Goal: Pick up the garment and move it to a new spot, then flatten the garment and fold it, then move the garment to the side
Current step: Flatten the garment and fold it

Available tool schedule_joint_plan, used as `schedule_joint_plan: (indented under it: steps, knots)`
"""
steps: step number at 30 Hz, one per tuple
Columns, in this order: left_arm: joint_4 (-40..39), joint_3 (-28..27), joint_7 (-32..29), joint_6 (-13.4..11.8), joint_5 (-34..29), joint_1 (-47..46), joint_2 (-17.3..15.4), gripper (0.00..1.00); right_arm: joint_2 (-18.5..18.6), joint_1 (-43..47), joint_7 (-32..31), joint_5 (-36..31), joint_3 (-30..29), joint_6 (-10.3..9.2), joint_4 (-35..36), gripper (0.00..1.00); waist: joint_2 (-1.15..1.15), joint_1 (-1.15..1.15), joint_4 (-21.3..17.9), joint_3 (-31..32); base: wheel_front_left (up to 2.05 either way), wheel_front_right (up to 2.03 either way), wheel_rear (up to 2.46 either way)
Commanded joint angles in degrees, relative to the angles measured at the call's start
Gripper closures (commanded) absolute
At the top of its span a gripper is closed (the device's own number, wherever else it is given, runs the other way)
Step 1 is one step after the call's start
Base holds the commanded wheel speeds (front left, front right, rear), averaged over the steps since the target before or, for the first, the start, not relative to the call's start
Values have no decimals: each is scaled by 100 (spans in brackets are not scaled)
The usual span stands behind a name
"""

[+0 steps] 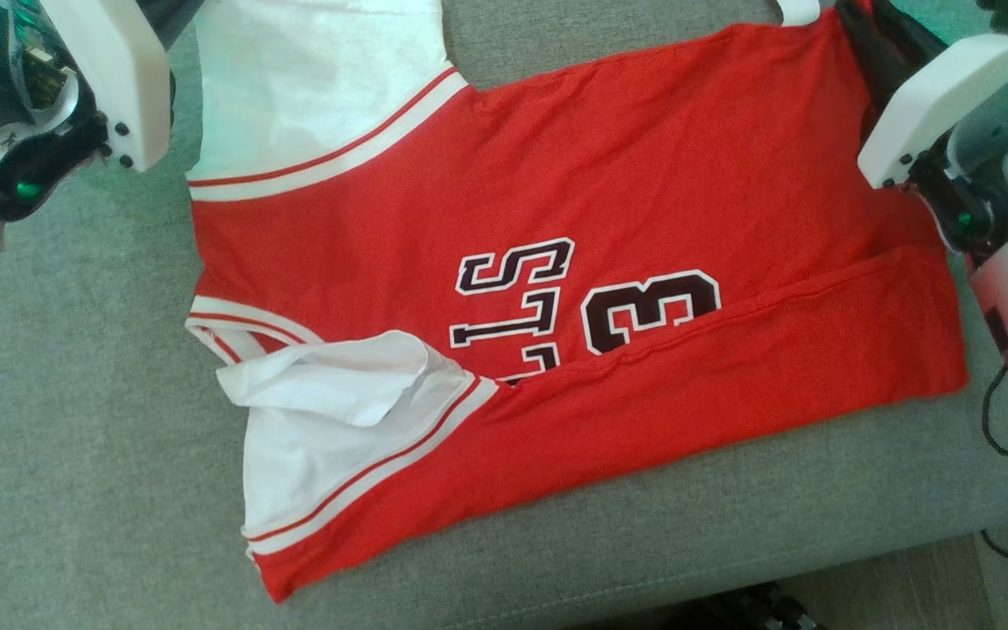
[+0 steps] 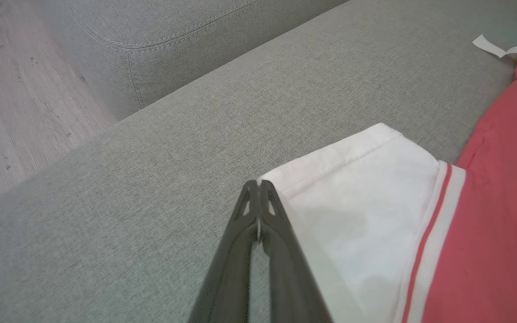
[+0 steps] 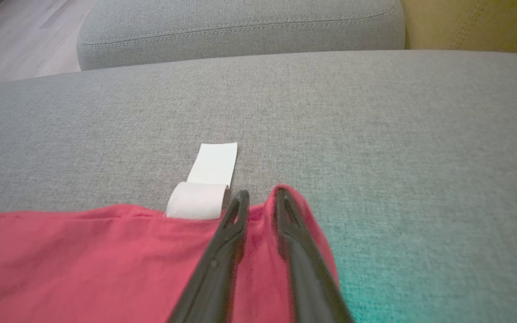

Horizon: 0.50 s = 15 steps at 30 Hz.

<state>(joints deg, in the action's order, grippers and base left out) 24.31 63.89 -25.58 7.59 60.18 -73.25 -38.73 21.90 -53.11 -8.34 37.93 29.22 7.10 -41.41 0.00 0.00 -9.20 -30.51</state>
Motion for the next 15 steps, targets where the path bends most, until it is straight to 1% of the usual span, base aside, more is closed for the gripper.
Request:
schedule_joint_plan:
  steps: [1, 3, 6, 9, 15]
  knots:
    - [-55, -215, 54, -10, 26, -323, -213, 100, 46, -57, 66, 51, 40, 39, 95, 79, 0, 0, 7, 4, 0, 0, 0]
    - [-18, -153, 100, -10, 34, -344, -219, 100, 47, -109, 102, 82, 102, 39, -17, 100, 0, 0, 17, 11, 0, 0, 0]
    - [-15, -58, 212, -10, 26, -402, -227, 100, 69, -194, 211, 138, 163, 39, -160, 100, 0, 0, 33, 11, 0, 0, 0]
    - [38, -23, 502, -10, -69, -513, -250, 100, 95, -282, 390, 231, 164, 39, -280, 100, 0, 0, 35, 0, 0, 0, 0]
    - [134, -38, 1467, -10, -336, -851, -232, 100, 192, -522, 870, 523, -36, 39, -396, 100, 0, 0, 35, -21, 0, 0, 0]
